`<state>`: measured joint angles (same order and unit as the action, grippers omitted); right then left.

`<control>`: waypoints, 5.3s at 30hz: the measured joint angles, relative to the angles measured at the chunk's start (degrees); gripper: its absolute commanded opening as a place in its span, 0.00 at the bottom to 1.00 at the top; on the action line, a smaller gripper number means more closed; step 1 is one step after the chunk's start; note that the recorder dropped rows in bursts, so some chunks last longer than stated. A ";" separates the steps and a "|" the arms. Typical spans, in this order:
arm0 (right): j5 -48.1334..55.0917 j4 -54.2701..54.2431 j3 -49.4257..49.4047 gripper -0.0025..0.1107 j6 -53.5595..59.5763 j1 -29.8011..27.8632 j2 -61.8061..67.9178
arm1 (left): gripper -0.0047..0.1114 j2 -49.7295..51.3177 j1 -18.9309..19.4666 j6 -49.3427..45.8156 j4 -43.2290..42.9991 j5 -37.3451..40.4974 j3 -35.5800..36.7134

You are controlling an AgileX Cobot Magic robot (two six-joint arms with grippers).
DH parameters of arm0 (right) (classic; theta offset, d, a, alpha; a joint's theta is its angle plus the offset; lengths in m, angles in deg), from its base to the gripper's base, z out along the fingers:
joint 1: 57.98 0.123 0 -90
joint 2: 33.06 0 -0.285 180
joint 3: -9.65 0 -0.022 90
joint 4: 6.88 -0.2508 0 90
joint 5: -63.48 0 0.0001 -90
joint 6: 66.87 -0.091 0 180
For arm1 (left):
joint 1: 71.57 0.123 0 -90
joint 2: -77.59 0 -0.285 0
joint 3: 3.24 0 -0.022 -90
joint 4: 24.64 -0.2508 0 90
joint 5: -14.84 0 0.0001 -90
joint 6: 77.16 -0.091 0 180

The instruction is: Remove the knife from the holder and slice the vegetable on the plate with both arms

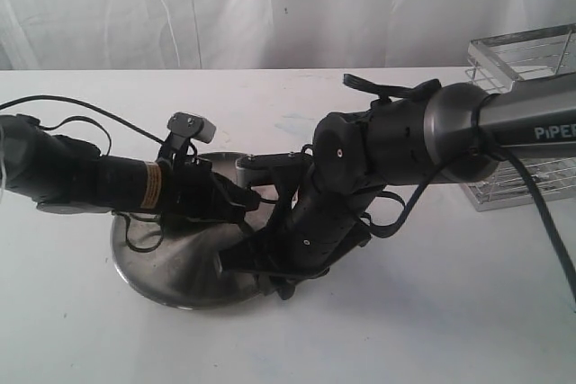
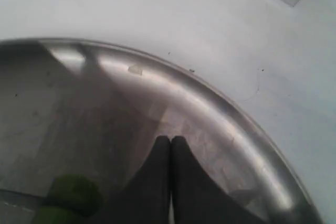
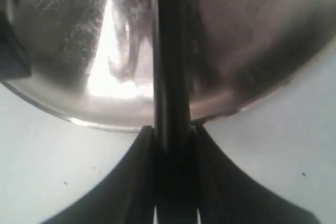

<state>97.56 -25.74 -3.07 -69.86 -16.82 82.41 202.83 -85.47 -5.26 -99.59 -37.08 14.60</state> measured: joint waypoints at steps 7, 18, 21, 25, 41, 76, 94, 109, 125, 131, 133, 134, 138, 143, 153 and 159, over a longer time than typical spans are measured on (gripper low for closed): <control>0.25 -0.22 0.00 0.02 0.00 0.22 0.27 | 0.04 -0.60 -0.10 0.00 2.15 1.87 2.76; 6.41 -0.22 -0.72 0.02 0.56 0.22 0.54 | 0.04 -0.60 -0.10 1.08 2.83 2.35 3.89; 5.92 -0.22 -1.22 0.02 0.56 0.22 0.54 | 0.04 -0.86 -0.10 1.08 3.57 2.13 3.93; 6.17 -0.12 -1.37 0.02 -0.40 0.36 0.21 | 0.04 -2.85 1.64 1.08 4.74 1.87 4.80; 4.82 0.22 -1.72 0.02 -1.89 0.25 -0.31 | 0.04 -10.85 10.90 7.54 7.47 -16.70 5.04; 9.73 2.38 0.40 0.02 -2.24 6.88 -10.27 | 0.04 -33.70 14.86 16.69 0.19 37.76 15.50; 9.31 10.21 12.38 0.02 -16.13 5.48 3.89 | 0.04 -20.49 11.92 6.00 6.14 25.81 12.04; 10.60 10.21 12.47 0.02 -15.46 5.48 3.89 | 0.04 -16.93 11.92 -2.95 7.81 13.78 12.04; 10.60 7.70 12.47 0.02 -12.92 5.44 3.89 | 0.04 -16.93 11.92 -3.66 8.14 12.69 12.04; 11.49 7.70 11.42 0.02 -12.92 5.44 4.56 | 0.04 -16.93 11.92 -3.76 8.14 12.60 12.04; 11.23 7.70 11.42 0.02 -12.92 5.44 4.67 | 0.04 -16.93 11.92 -3.76 8.14 12.60 12.04; 10.99 7.70 11.42 0.02 -12.92 5.44 4.76 | 0.04 -16.93 11.92 -3.76 8.14 12.60 12.04; 10.60 7.70 11.42 0.02 -12.92 5.44 4.76 | 0.04 -16.93 11.92 -3.76 8.14 12.60 12.04; 10.51 7.70 11.42 0.02 -12.92 5.44 4.76 | 0.04 -16.93 11.92 -3.76 8.23 12.30 12.04; 10.33 7.70 11.42 0.02 -12.92 5.44 4.76 | 0.04 -16.93 11.92 -6.02 9.05 4.50 12.04; 8.45 7.70 11.42 0.02 -13.45 5.44 4.76 | 0.04 -16.47 11.92 -6.23 9.05 4.49 12.04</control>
<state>106.01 -18.04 8.35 -83.31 -11.38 87.17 186.36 -73.55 -11.49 -90.54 -32.59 26.64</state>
